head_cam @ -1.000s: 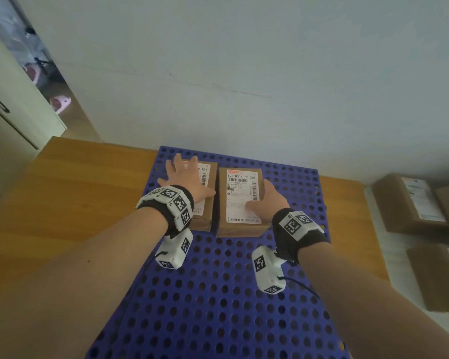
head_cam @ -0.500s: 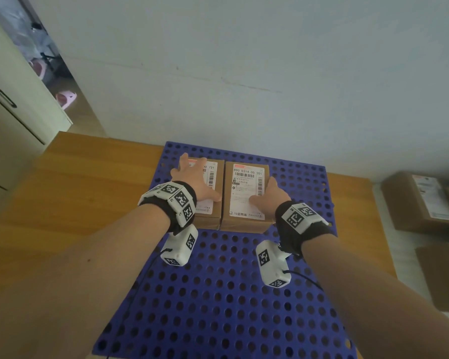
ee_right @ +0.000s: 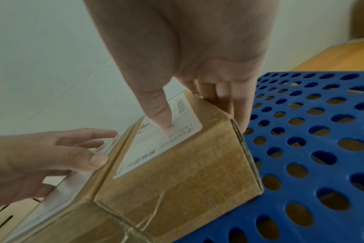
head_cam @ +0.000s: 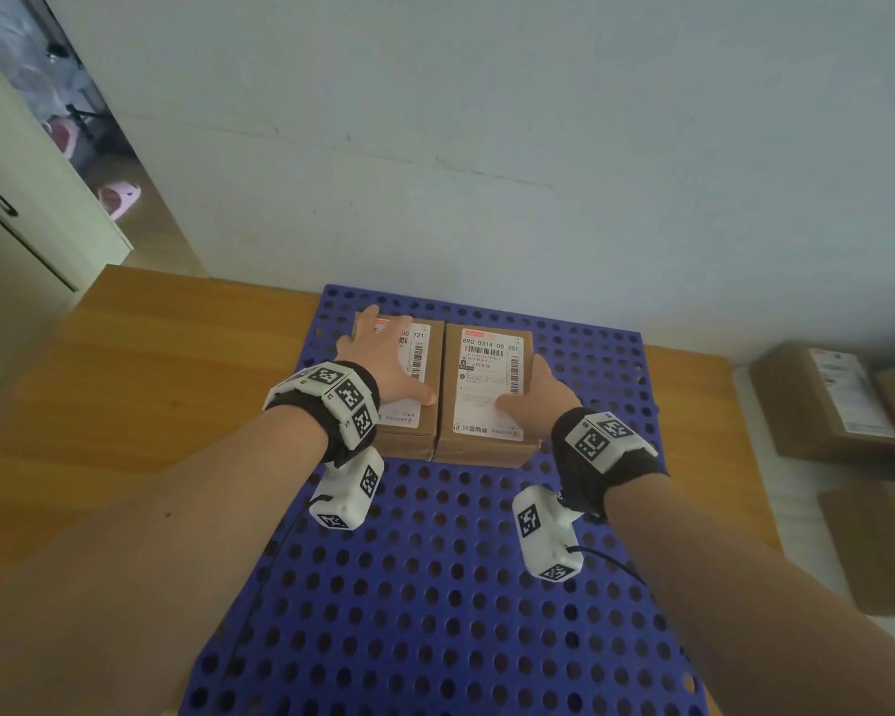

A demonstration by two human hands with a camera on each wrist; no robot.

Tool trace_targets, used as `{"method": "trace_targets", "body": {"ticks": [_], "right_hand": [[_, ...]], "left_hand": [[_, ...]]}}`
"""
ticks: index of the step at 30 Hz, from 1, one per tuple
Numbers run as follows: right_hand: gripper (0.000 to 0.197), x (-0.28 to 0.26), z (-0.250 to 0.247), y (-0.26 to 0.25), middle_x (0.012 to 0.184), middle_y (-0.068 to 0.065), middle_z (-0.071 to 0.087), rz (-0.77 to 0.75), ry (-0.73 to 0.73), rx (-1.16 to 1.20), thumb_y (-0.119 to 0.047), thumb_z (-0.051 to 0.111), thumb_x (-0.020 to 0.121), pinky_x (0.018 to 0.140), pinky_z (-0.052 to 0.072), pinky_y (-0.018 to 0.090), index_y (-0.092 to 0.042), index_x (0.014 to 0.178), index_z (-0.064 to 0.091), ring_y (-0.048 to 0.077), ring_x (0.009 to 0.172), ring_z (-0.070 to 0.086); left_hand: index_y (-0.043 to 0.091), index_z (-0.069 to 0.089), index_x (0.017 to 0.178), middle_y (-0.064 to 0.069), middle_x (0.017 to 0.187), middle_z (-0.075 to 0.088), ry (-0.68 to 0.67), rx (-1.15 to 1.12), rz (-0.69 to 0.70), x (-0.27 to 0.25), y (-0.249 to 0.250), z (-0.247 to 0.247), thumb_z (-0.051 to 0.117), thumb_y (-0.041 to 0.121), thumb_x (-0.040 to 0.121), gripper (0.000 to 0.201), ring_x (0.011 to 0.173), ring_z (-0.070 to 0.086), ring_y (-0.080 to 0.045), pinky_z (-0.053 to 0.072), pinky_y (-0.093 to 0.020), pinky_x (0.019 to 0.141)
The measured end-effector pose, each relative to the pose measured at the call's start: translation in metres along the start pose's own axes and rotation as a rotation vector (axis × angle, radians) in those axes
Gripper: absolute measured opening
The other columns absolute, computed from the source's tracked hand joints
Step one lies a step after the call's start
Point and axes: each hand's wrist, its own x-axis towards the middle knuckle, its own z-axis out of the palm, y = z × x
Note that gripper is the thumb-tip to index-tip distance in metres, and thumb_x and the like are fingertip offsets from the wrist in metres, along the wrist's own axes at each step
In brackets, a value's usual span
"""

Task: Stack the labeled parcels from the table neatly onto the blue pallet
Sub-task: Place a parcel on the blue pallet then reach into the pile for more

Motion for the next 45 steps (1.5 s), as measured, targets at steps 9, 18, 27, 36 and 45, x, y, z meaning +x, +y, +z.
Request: {"method": "trace_targets", "body": {"ticks": [9, 18, 27, 36, 45], "right_hand": [[0.073, -0.030, -0.040, -0.008, 0.131, 0.015, 0.054, -0.079, 0.172, -0.157, -0.028, 0.049, 0.094, 0.067, 0.049, 0.031, -0.016, 0.152, 0.006, 0.025, 0.086, 0.061], [0.047, -0.082, -0.083, 0.000, 0.141, 0.006, 0.048, -0.054, 0.437, -0.349, -0.023, 0.043, 0.093, 0.108, 0.035, 0.042, -0.023, 0.140, 0.042, 0.028, 0.129, 0.043], [0.048, -0.129, -0.122, 0.054, 0.143, 0.006, 0.046, 0.118, 0.534, -0.324, -0.025, 0.042, 0.093, 0.109, 0.034, 0.043, -0.026, 0.141, 0.040, 0.028, 0.131, 0.041], [0.043, -0.163, -0.167, 0.130, 0.134, 0.009, 0.053, 0.183, 0.598, -0.301, -0.020, 0.043, 0.087, 0.101, 0.041, 0.041, -0.025, 0.129, 0.052, 0.031, 0.121, 0.050], [0.047, -0.182, -0.217, 0.271, 0.132, 0.005, 0.055, 0.141, 0.583, -0.217, -0.017, 0.045, 0.082, 0.103, 0.040, 0.043, -0.030, 0.127, 0.054, 0.029, 0.121, 0.049]], "left_hand": [[0.021, 0.013, 0.150, 0.000, 0.159, 0.008, 0.138, 0.130, 0.169, -0.016, 0.031, -0.022, 0.048, 0.058, 0.087, 0.082, 0.146, 0.011, -0.023, 0.015, -0.055, 0.114], [0.023, 0.016, 0.149, -0.002, 0.158, 0.009, 0.165, 0.352, 0.492, -0.056, 0.125, -0.033, 0.043, 0.048, 0.093, 0.067, 0.145, 0.011, -0.024, 0.009, -0.056, 0.114], [0.022, 0.020, 0.148, -0.005, 0.157, 0.011, 0.166, 0.452, 0.681, -0.092, 0.189, -0.008, 0.040, 0.045, 0.095, 0.061, 0.144, 0.013, -0.026, 0.011, -0.057, 0.113], [0.021, 0.024, 0.146, -0.007, 0.155, 0.015, 0.186, 0.493, 0.778, -0.129, 0.263, 0.032, 0.040, 0.042, 0.095, 0.058, 0.143, 0.013, -0.026, 0.012, -0.053, 0.113], [0.022, 0.029, 0.145, -0.005, 0.152, 0.024, 0.147, 0.507, 0.801, -0.163, 0.388, 0.129, 0.047, 0.044, 0.091, 0.061, 0.139, 0.023, -0.027, 0.019, -0.051, 0.111]]}}
